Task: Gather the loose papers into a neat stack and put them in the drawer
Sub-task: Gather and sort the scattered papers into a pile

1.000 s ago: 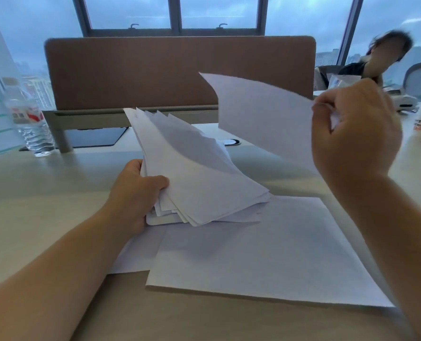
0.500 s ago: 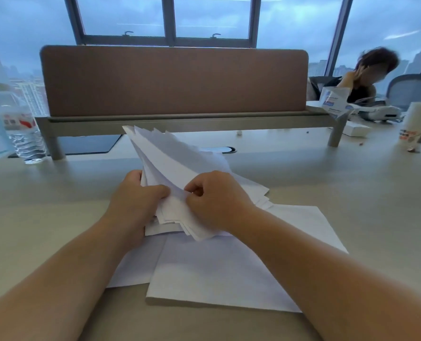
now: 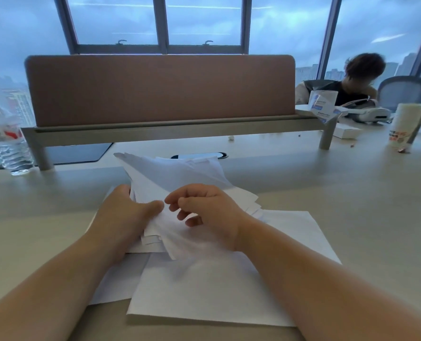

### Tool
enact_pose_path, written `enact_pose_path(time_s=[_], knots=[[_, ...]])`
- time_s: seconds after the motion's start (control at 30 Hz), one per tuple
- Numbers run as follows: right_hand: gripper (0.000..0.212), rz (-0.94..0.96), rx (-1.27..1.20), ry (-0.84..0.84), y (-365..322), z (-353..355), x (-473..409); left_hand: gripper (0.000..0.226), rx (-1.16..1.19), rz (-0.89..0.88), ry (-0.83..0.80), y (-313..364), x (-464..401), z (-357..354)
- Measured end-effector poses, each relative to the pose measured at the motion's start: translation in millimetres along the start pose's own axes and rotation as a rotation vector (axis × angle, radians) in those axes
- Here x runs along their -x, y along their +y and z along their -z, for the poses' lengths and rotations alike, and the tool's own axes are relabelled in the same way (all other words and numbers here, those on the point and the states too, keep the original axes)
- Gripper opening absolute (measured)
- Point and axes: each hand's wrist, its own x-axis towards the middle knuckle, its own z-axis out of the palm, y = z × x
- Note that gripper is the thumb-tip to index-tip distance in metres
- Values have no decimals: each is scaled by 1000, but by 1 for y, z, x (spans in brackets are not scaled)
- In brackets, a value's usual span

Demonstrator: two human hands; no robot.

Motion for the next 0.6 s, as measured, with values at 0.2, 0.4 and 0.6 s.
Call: enact_pose_path(time_s=[0.2, 0.4, 0.6], knots=[[16, 66, 683, 302, -7, 59, -5, 32, 95, 32, 13, -6, -9, 4], [77, -568, 1266, 64, -29, 123, 34, 32, 348, 119, -17, -8, -20, 8], [76, -627, 1277, -28, -40, 116, 44, 29, 394, 142, -18, -10, -21, 7]])
